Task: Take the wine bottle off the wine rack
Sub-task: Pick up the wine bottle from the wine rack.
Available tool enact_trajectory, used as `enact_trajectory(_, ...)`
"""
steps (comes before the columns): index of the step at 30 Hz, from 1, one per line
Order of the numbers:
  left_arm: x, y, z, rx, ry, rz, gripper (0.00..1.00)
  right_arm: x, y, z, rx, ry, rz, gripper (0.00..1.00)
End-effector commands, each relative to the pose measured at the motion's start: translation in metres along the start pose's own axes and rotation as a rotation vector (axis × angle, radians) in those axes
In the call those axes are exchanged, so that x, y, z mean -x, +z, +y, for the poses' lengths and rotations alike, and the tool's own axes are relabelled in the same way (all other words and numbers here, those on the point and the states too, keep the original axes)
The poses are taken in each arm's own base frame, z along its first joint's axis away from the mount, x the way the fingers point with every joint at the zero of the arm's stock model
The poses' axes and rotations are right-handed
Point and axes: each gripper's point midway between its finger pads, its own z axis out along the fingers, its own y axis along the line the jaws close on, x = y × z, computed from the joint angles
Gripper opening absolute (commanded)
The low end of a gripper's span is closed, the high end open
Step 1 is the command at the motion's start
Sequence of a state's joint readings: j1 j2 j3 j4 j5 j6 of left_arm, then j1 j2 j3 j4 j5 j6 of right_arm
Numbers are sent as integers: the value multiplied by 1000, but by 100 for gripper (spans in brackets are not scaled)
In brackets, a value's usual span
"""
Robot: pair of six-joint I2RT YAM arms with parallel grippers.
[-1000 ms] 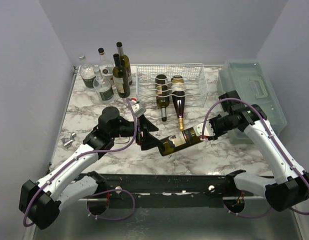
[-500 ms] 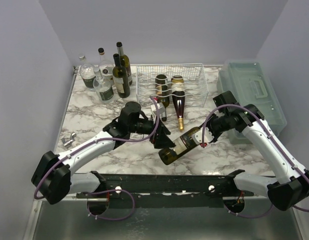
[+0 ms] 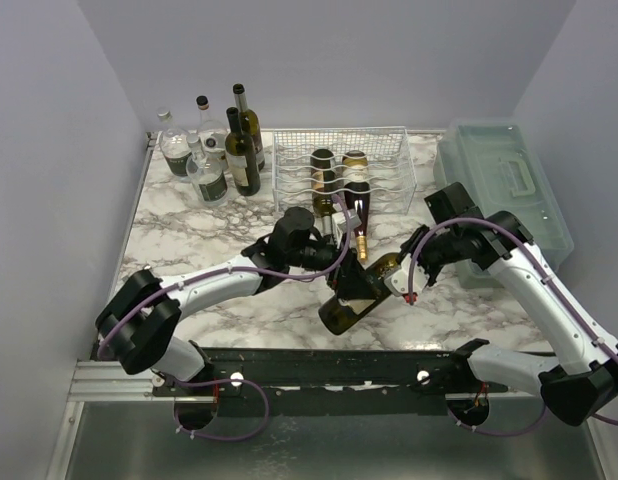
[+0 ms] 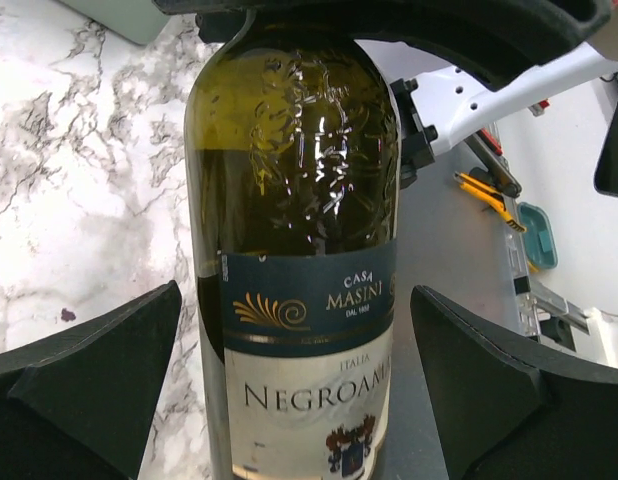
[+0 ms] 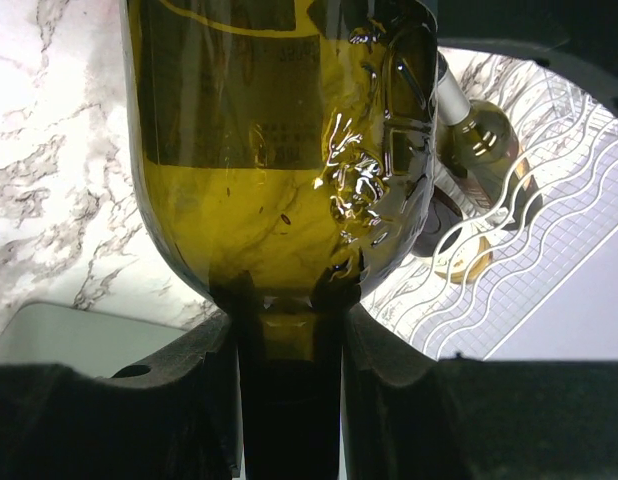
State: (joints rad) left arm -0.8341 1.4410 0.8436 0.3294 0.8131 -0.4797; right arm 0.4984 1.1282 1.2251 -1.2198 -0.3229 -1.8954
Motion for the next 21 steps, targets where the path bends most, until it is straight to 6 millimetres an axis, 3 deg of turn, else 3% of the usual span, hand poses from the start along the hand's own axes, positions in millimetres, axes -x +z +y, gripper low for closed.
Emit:
enact_trajectory(1,27,11,-16,-70,56,-57,99,12,-19,-26,-118,-62,-23,0)
enact_trajectory(8,28,25,-15,-119,17,-27,99,15,-18,-28,-130,-77,-31,0)
enact_trajectory(17,13,38,-15,-178,-25,42,96,15,-20,-29,-144,-88,-25,0)
enact_trajectory(19,12,39,-16,-188,-27,49,90,15,-19,-28,-143,-91,-26,0)
enact_trajectory(21,11,39,-18,-204,-29,58,78,16,-19,-27,-143,-91,-28,0)
